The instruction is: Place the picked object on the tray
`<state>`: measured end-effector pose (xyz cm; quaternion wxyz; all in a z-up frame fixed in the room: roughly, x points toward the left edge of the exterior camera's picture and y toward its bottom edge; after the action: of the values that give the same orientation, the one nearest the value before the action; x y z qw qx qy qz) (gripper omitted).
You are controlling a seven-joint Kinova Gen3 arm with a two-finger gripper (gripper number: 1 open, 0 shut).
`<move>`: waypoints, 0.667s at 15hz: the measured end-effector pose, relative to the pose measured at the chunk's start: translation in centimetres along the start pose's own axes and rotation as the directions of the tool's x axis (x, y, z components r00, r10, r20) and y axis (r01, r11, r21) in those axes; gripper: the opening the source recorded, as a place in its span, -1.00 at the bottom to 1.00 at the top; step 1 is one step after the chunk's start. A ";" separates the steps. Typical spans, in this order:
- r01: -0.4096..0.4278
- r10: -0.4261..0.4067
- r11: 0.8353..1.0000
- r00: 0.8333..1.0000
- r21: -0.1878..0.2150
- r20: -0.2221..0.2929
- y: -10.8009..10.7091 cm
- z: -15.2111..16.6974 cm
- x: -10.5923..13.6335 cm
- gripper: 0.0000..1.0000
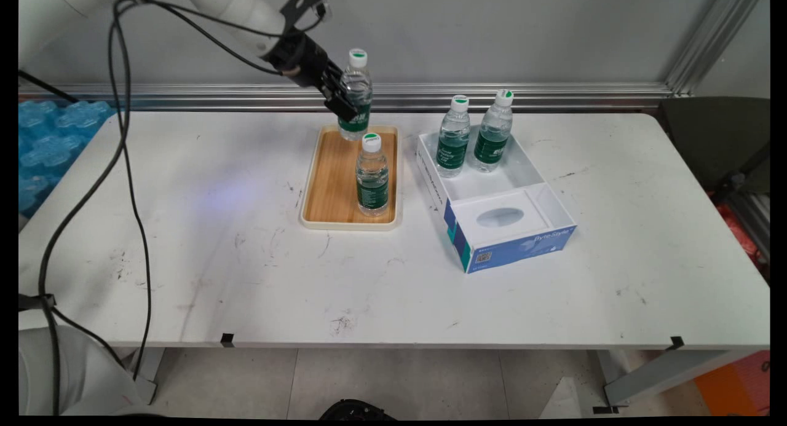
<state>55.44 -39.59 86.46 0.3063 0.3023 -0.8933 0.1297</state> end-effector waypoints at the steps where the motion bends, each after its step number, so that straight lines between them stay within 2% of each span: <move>1: 0.002 -0.002 1.000 1.000 -0.004 -0.001 -0.3 0.8 -0.3 -1.00; 10: 0.014 -0.015 0.999 1.000 -0.033 -0.016 -1.5 6.0 -1.9 -1.00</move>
<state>54.74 -42.44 80.67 0.3194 0.3026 -0.8906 0.1150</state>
